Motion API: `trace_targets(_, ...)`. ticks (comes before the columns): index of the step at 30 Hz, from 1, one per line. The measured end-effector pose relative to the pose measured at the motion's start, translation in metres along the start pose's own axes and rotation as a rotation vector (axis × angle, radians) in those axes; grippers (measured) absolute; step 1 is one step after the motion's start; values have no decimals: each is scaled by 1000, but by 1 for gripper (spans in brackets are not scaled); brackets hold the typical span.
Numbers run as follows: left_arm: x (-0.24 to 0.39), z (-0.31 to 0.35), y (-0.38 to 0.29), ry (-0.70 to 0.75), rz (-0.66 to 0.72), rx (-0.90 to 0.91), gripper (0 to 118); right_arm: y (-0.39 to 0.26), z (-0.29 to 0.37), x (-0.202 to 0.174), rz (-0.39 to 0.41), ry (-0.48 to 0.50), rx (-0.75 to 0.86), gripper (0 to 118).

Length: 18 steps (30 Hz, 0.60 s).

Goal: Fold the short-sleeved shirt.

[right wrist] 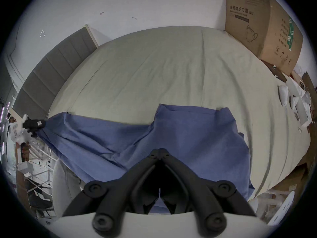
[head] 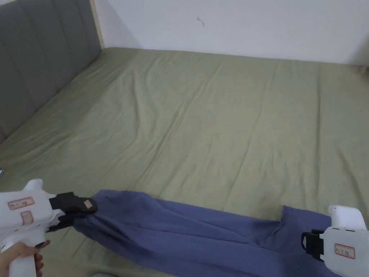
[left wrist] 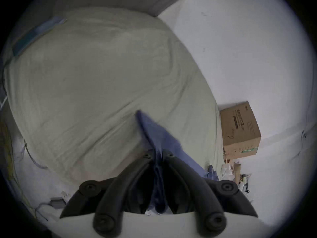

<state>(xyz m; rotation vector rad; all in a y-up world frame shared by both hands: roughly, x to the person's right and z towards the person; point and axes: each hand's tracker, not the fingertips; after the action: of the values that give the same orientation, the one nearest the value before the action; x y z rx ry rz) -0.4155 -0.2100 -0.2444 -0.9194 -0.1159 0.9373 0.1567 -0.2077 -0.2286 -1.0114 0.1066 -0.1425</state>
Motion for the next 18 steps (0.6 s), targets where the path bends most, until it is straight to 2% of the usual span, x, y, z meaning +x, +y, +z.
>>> trace_targets(5,100,0,-10,-67,-332,75,8,-1,4,14,-23,-8,10,0)
trace_targets(7,161,-8,-47,-99,-513,82,8,-4,7,21,-55,-5,16,0)
trace_targets(12,229,-67,-130,-148,-809,-35,8,-13,12,42,-106,-15,17,0)
trace_targets(14,238,-97,-164,-146,-885,-115,8,-18,15,51,-127,-26,17,0)
trace_targets(15,239,-114,-180,-150,-877,-166,8,-21,17,56,-139,-30,16,0)
trace_targets(16,238,-131,-195,-162,-898,-217,12,-23,17,63,-154,-35,16,0)
trace_targets(18,232,-161,-218,-120,-887,-242,50,-28,19,74,-189,-39,15,0)
